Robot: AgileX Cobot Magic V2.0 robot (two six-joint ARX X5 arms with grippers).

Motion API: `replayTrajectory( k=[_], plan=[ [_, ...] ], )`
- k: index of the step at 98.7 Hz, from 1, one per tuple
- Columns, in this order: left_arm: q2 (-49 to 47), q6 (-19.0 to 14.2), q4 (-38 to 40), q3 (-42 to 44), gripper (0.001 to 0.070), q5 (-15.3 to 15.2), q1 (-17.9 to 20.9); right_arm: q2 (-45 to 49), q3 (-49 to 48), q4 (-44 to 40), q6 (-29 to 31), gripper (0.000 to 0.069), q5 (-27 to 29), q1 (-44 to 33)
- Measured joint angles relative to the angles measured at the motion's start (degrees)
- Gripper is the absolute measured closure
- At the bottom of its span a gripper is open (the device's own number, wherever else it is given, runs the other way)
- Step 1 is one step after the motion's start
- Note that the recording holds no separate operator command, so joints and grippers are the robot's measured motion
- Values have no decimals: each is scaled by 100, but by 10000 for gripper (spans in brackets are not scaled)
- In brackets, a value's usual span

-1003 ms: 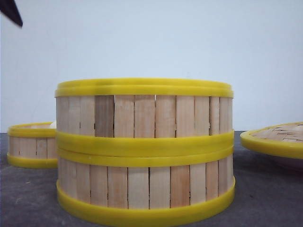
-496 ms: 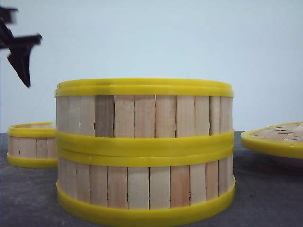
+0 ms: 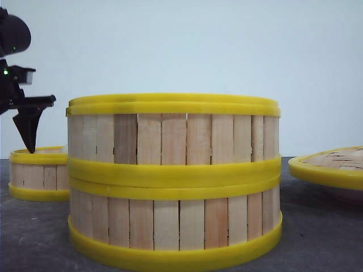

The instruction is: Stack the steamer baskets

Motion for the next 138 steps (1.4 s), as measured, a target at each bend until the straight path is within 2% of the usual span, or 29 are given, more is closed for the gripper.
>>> replayTrajectory(
  k=[21,36,57,63,76,94,127,138],
  plan=[
    [90,28,190,0,317,0,50,0,0,0,2,238,2,0],
    [179,28,221,0,388,-2,59,0,0,35,2,238,7,0],
    [435,28,221,0,412,0,59,0,0,133,0,277,46,0],
    [435,28,243,0,453,0,59,0,0,138,-2,285,136,0],
    [435,26,317,0,592,13,55,28,0,164,-22,289,155,0],
    [435,7,323,0,659,15,48,103,0,164,-37,289,157,0],
    [435,-35,299,7,674,9,59,236,0,162,-70,289,157,0],
    [422,-85,258,13,674,177,79,234,0,162,-90,289,157,0]
  ],
)
